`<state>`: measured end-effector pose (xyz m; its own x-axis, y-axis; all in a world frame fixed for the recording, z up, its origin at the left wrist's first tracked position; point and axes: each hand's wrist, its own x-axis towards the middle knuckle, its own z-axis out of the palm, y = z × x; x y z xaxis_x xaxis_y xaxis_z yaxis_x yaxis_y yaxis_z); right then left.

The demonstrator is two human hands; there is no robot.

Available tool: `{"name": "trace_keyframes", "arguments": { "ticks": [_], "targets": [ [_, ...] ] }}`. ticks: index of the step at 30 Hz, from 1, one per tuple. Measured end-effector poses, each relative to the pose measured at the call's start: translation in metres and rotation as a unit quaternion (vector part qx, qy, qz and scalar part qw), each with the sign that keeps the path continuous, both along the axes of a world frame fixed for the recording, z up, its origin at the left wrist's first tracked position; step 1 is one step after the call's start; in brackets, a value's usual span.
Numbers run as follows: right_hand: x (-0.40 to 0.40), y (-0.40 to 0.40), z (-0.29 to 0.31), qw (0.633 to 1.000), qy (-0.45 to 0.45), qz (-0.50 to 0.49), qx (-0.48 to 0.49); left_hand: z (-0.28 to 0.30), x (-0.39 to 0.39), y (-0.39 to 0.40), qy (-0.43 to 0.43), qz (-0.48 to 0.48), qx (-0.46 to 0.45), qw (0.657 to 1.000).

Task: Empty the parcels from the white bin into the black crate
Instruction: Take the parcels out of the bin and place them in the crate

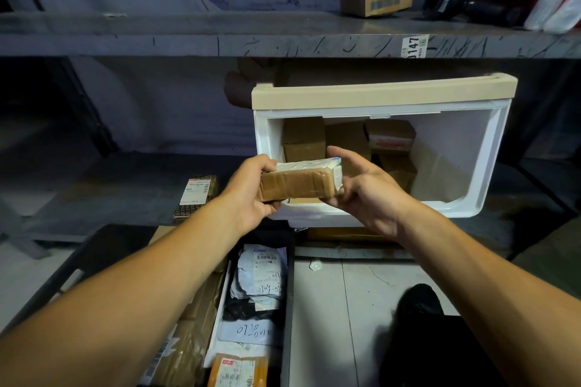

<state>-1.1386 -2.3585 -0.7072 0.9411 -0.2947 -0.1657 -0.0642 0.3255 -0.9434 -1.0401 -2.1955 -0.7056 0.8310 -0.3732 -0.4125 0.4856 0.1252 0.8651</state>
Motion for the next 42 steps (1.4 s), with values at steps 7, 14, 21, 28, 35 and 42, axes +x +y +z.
{"name": "trace_keyframes", "arguments": {
  "ticks": [7, 14, 21, 28, 35, 42],
  "targets": [
    [-0.001, -0.007, 0.0, 0.997, 0.072, 0.022, 0.021, 0.001, 0.004, 0.0, -0.096, -0.015, 0.015, 0.995],
    [0.005, 0.0, -0.012, 0.994, 0.106, 0.004, -0.039, -0.007, 0.006, -0.005, -0.094, 0.035, -0.005, 0.995],
    [0.007, -0.006, -0.01, 0.995, 0.066, -0.054, -0.057, -0.008, 0.0, 0.0, -0.075, -0.024, 0.036, 0.996],
    [0.007, -0.013, -0.009, 0.996, 0.054, -0.061, -0.02, -0.008, 0.004, 0.002, -0.068, -0.062, 0.071, 0.993],
    [0.003, -0.015, -0.006, 0.997, 0.056, -0.023, -0.037, -0.013, -0.001, -0.001, -0.068, -0.165, 0.092, 0.98],
    [0.009, -0.016, -0.013, 0.995, 0.03, -0.091, 0.014, -0.016, 0.002, -0.008, -0.057, -0.065, 0.009, 0.996]
  ]
}}
